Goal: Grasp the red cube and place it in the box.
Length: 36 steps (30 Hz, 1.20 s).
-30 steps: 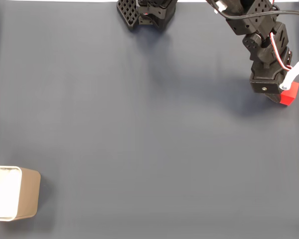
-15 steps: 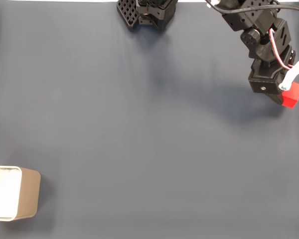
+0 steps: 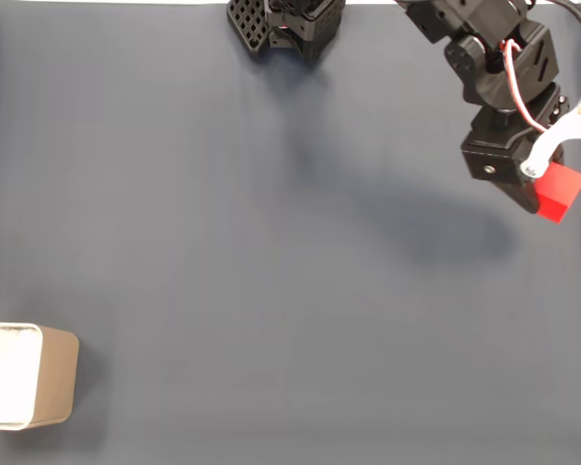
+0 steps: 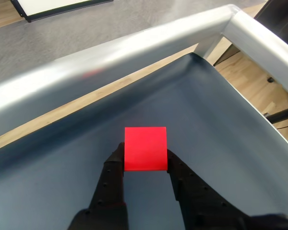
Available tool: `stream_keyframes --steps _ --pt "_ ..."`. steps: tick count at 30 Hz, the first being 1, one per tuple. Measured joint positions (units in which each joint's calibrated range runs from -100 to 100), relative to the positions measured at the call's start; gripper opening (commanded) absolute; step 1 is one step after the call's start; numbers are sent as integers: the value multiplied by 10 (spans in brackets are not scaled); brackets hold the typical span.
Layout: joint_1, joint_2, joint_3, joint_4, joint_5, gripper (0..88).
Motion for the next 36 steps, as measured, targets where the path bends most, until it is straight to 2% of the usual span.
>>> stream_keyframes --steps 14,36 --pt "82 -62 -1 45 0 48" --pt "210 -71 -97 100 -3 34"
